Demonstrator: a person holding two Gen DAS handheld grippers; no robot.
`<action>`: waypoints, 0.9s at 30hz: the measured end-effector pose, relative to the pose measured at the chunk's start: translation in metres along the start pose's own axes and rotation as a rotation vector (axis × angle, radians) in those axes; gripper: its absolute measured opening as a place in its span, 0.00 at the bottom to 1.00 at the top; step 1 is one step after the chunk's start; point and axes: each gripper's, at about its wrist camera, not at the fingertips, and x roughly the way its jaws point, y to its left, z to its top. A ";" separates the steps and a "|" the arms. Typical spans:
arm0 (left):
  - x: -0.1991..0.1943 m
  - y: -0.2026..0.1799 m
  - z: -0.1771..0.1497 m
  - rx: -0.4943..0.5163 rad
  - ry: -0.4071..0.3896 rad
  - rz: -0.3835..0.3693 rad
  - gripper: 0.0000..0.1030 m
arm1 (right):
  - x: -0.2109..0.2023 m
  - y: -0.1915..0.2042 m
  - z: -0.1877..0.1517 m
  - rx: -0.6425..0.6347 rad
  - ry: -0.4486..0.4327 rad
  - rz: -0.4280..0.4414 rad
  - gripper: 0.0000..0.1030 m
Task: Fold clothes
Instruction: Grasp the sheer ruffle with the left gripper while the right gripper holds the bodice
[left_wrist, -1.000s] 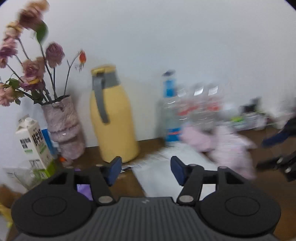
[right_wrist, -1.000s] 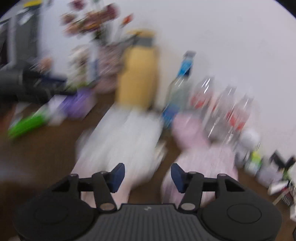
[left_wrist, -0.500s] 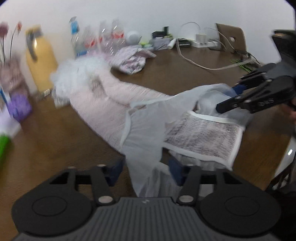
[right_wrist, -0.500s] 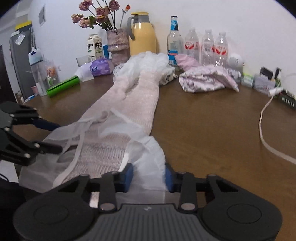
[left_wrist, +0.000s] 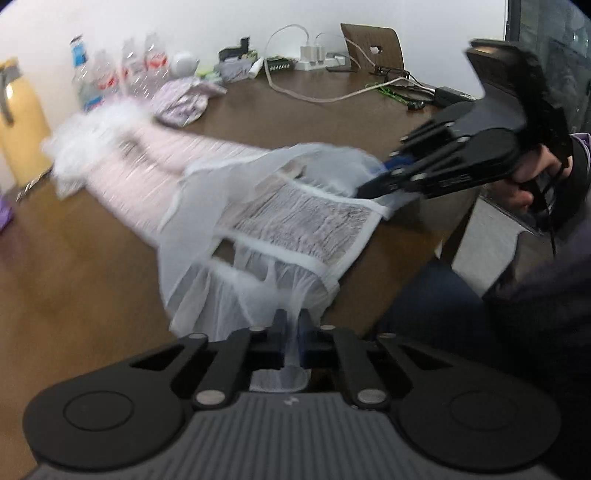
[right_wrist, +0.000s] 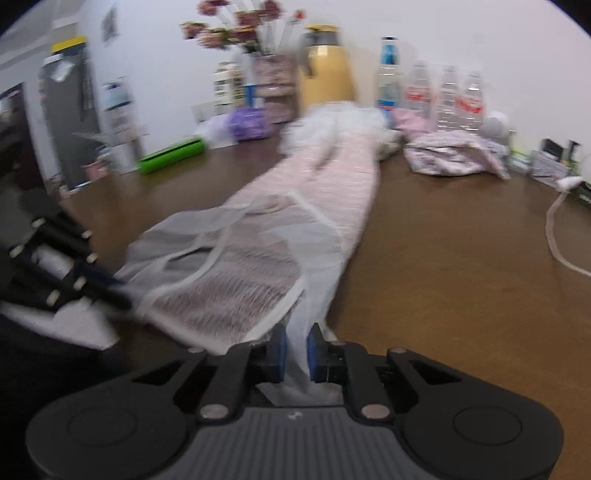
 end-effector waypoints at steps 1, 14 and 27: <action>-0.008 0.006 -0.009 -0.009 0.001 0.009 0.06 | -0.004 0.008 -0.003 -0.018 0.005 0.010 0.11; -0.021 -0.006 -0.024 -0.001 -0.122 0.041 0.02 | -0.027 0.022 -0.024 -0.070 -0.076 0.037 0.00; -0.029 0.024 0.007 -0.245 -0.165 -0.050 0.71 | -0.031 0.007 0.018 0.033 -0.208 0.031 0.45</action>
